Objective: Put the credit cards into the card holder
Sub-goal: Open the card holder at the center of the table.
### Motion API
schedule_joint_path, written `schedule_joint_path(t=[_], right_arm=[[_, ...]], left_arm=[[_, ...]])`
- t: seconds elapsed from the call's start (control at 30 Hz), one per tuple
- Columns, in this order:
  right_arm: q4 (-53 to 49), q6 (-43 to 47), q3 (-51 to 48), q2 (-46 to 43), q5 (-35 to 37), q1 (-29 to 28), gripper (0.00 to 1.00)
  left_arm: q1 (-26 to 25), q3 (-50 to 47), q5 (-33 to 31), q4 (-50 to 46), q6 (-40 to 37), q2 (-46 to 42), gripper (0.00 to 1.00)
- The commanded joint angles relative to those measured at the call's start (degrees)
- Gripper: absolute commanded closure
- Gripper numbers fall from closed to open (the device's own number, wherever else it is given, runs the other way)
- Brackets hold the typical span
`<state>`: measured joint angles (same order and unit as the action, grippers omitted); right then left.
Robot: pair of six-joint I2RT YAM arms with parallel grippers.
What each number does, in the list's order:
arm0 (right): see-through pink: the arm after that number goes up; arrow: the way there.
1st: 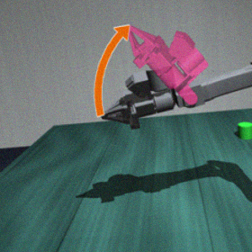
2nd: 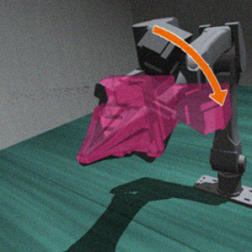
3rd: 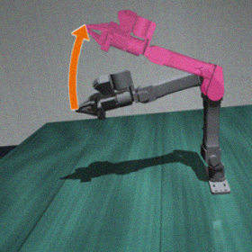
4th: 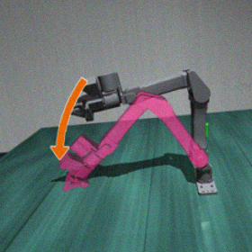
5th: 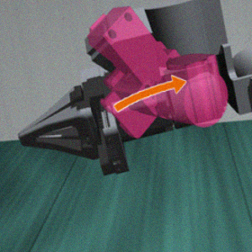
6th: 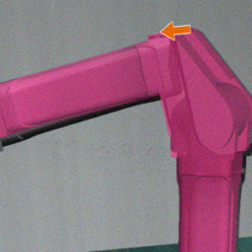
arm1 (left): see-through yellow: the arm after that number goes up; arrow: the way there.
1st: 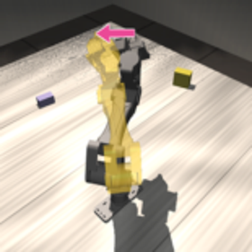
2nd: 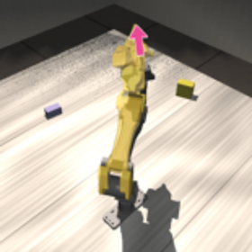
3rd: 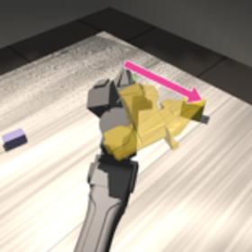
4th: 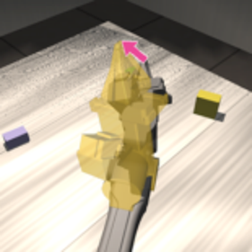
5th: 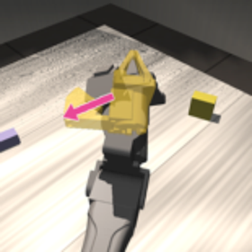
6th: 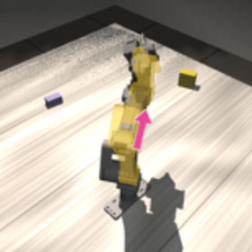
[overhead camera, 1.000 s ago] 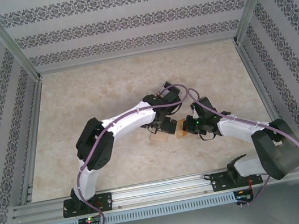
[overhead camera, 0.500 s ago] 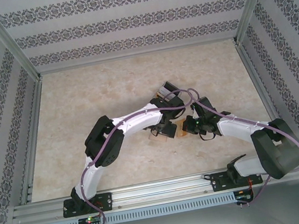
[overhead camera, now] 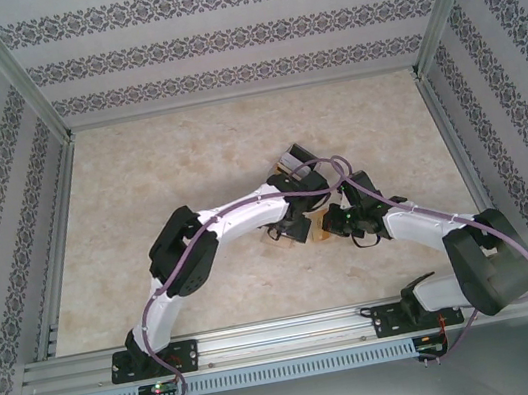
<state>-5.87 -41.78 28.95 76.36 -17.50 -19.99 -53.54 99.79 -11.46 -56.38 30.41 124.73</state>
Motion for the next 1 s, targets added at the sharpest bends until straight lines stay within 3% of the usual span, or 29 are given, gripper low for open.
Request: schedule_joint_path(t=[0.0,0.27,0.33,0.5,0.67,0.77,0.97], right_arm=[[-6.0,1.0,-1.1,1.8,5.9,0.7,0.98],[-6.1,1.1,-1.2,1.7,6.1,0.7,0.98],[-6.1,1.0,-1.2,1.7,6.1,0.7,0.98],[-6.3,1.1,-0.8,1.5,6.1,0.7,0.98],[-6.5,1.2,-0.1,1.6,5.7,0.7,0.98],[-6.6,1.3,0.6,1.2,5.1,0.7,0.98],[-6.7,0.7,3.9,-3.1,2.4,0.7,0.98]], left_arm=[[0.0,0.0,-3.9,-4.0,-0.4,-3.6,0.14],[0.4,-0.5,-4.1,-3.8,-0.6,-4.8,0.23],[0.5,-0.8,-4.5,-3.8,-0.5,-5.1,0.36],[0.9,-2.1,-4.5,-2.2,-0.7,-6.8,0.5],[2.5,-2.9,-2.6,-1.5,-0.6,-7.5,0.83],[4.5,-5.9,2.9,2.4,-0.2,-10.0,0.98],[11.7,-16.1,19.1,13.8,5.5,-16.4,1.0]])
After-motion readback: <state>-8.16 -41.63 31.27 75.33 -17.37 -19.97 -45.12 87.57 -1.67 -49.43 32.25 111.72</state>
